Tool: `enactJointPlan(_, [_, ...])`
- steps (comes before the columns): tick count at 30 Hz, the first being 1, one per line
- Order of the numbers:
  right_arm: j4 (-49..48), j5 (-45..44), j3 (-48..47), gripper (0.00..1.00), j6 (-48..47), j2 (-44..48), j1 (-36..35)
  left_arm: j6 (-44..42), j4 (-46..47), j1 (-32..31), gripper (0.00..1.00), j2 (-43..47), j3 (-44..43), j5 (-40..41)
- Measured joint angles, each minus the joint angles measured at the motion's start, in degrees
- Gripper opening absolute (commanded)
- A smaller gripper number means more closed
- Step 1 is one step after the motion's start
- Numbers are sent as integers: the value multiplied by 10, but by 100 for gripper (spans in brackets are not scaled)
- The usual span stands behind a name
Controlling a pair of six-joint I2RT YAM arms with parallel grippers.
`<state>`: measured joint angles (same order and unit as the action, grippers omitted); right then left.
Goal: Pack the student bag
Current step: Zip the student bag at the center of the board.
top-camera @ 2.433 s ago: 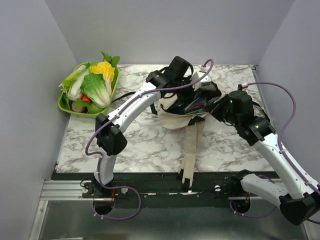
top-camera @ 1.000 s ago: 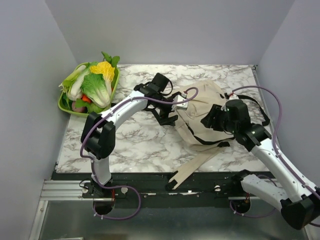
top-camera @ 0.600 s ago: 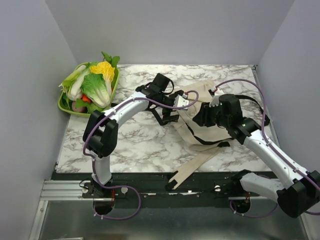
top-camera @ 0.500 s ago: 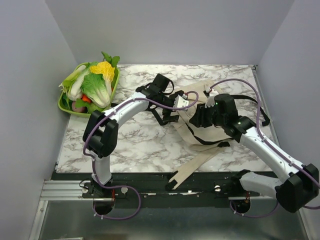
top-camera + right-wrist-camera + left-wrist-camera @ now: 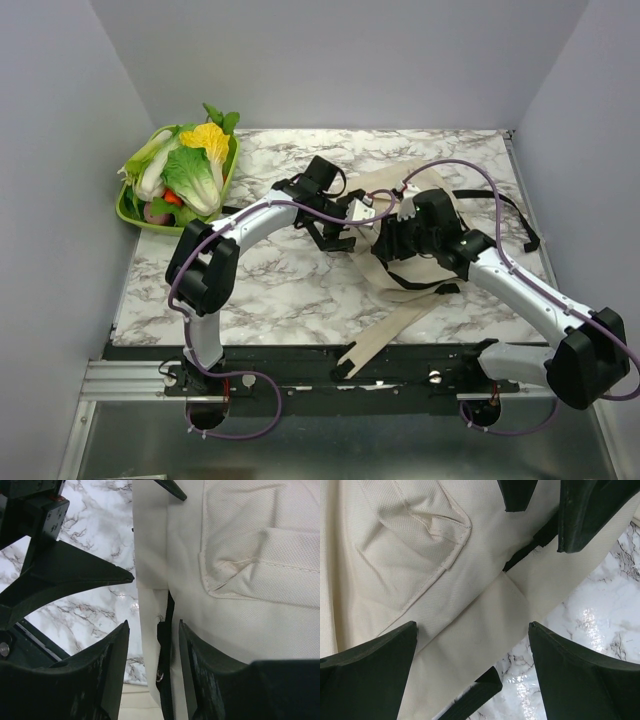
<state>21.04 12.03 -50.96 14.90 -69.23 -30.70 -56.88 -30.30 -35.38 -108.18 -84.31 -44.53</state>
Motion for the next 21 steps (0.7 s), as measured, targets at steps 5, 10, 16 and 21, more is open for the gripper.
enactJointPlan(5, [0, -13, 6, 50, 0, -14, -1, 30, 21, 0, 99, 4, 6, -1])
enactJointPlan(10, [-4, -25, 25, 49, 3, -17, -5, 75, 65, 0, 99, 14, 31, -1])
enactJointPlan(16, [-16, -38, 33, 46, 10, -17, -14, 124, 107, 7, 99, 14, 43, -2])
enactJointPlan(21, [-14, -79, 33, 27, 16, -23, -37, 142, 122, 9, 99, 14, 43, -1])
